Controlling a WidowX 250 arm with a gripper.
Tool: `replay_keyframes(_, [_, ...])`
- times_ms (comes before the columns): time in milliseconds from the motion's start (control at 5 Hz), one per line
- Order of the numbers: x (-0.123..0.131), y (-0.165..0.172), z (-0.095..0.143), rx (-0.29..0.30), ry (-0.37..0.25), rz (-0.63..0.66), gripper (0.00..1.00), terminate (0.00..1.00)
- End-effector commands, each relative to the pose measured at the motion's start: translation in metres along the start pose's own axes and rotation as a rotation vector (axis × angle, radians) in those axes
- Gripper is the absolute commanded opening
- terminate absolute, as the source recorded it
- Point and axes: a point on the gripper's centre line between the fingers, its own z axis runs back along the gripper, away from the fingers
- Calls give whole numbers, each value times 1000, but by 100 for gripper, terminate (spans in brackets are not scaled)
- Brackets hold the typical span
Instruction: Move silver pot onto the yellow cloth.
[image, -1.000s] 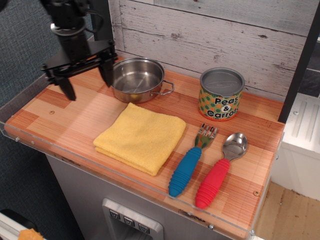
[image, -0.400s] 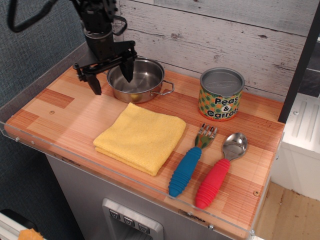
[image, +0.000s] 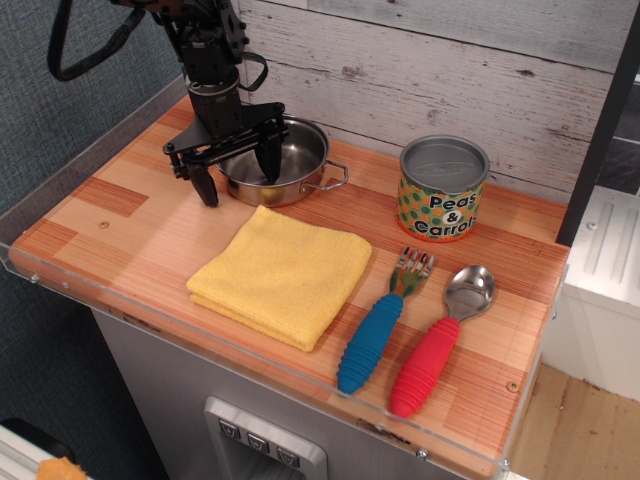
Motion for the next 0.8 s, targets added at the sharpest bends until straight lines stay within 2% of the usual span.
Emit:
replay_keyframes(0, [15, 7, 15, -39, -43, -11, 0, 0])
replay_keyframes(200, [15, 6, 20, -31, -47, -25, 0, 0])
replay_keyframes(400, [14, 6, 27, -72, -67, -65, 0, 0])
replay_keyframes(600, [12, 8, 38, -87, -76, -71, 0, 0])
